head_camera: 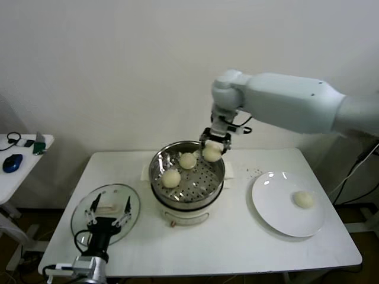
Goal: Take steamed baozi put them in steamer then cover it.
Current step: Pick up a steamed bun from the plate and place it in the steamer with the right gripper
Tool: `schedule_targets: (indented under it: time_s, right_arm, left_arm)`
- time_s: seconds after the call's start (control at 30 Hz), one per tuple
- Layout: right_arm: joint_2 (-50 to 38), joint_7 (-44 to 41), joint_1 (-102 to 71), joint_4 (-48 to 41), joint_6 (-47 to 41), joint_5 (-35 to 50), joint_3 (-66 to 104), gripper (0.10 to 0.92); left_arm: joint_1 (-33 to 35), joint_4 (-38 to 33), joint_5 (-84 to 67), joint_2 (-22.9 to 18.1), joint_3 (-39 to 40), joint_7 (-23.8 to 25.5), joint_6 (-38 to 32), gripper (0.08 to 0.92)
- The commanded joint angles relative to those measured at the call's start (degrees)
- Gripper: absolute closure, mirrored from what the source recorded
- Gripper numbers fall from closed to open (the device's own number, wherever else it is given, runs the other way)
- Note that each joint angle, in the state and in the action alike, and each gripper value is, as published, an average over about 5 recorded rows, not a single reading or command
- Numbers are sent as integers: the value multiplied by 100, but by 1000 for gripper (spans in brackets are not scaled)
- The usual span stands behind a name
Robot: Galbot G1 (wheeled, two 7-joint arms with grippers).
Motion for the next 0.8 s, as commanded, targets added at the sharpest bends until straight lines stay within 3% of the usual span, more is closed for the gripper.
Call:
schedule_targets:
  time_s: [0.03, 0.8]
  right_arm:
    - [979, -7, -667, -163, 648, -688, 110, 338]
    - [971, -21, -996, 105, 738, -766, -23, 327]
  left_arm:
    - [23, -35, -21, 17, -2, -12, 27, 177]
    - [37, 107, -57, -5, -13, 3, -10, 177]
